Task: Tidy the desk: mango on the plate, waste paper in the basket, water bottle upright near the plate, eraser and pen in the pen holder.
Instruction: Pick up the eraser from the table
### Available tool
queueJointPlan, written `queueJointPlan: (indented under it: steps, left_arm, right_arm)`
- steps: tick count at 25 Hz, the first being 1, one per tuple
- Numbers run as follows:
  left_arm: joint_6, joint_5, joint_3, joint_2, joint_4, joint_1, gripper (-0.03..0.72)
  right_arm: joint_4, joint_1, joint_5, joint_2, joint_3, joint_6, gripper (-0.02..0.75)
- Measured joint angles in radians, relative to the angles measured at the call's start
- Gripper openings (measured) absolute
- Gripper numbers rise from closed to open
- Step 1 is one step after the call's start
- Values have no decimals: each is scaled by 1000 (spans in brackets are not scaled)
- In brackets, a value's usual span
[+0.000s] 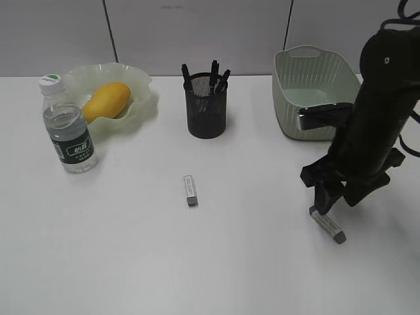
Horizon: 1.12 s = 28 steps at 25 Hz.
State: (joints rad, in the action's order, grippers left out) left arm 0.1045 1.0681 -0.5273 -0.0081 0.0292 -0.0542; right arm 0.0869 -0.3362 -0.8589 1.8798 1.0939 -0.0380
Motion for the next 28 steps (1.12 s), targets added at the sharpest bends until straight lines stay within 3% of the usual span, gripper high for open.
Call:
queueJointPlan:
  steps: [17,28]
  left_arm:
    - [0,0,0,0,0,0,372]
    - [0,0,0,0,0,0,372]
  right_arm:
    - [-17,0,92,124,1,-19,459]
    - [-68,0,65,152,16,-19,349]
